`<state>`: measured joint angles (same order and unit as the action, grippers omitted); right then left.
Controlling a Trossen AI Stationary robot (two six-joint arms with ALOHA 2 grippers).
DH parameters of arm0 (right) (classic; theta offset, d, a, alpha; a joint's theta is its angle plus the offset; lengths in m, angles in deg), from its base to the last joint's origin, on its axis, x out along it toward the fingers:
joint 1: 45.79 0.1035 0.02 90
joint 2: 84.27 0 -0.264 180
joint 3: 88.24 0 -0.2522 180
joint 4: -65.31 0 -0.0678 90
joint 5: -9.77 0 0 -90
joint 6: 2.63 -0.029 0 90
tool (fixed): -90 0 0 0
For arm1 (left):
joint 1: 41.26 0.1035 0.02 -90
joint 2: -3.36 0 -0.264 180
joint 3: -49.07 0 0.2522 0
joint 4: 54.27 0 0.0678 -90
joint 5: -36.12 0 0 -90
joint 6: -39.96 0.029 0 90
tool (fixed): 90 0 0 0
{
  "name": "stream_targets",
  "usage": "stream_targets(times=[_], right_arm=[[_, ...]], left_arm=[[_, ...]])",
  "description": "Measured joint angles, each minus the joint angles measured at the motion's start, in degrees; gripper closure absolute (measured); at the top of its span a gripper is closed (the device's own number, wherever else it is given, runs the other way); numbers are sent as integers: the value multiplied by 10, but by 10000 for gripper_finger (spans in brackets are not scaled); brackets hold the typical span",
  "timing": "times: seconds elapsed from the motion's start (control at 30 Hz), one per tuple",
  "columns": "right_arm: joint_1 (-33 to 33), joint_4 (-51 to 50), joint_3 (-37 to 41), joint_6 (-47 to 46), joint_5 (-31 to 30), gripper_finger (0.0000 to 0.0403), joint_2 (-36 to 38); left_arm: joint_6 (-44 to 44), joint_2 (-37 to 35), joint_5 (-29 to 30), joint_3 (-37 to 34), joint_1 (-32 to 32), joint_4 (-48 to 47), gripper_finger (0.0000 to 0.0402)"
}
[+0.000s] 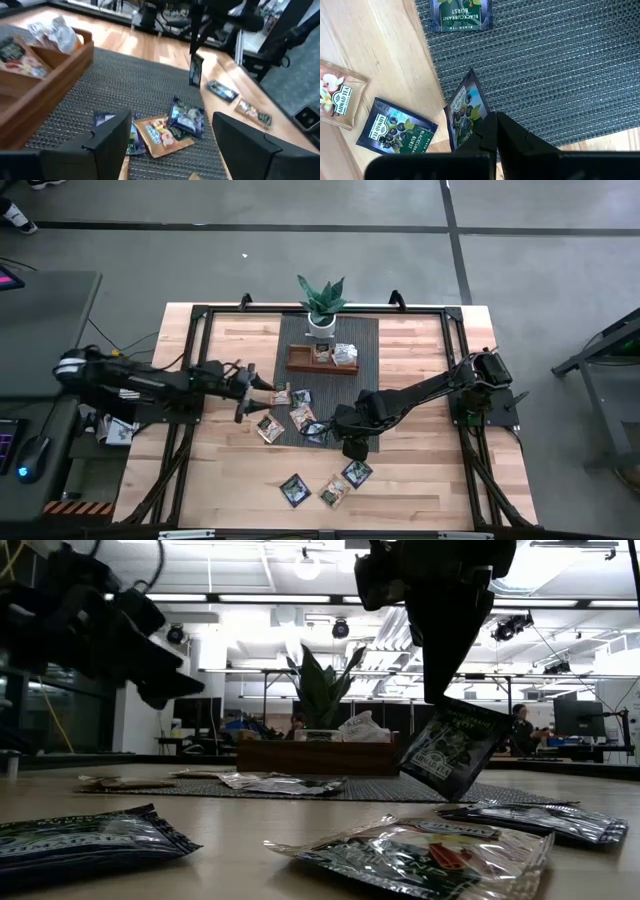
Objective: Pick & Place Tea
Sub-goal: Put the purple tea bag into the left section of the wooden organizer
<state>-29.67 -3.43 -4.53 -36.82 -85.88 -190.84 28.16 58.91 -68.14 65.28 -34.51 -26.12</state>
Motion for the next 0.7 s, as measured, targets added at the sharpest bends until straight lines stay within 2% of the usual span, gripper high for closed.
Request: stream_targets(times=[0.3, 0.47, 0.7], right_arm=[[0, -1, 0, 5, 0, 403, 0], [0, -2, 0, 10, 0, 403, 0], [0, -2, 0, 17, 0, 403, 0]], left_arm=[[57, 265, -75, 120, 0, 85, 126], [70, 349, -138, 185, 0, 85, 127], [70, 419, -194, 254, -6, 85, 127]])
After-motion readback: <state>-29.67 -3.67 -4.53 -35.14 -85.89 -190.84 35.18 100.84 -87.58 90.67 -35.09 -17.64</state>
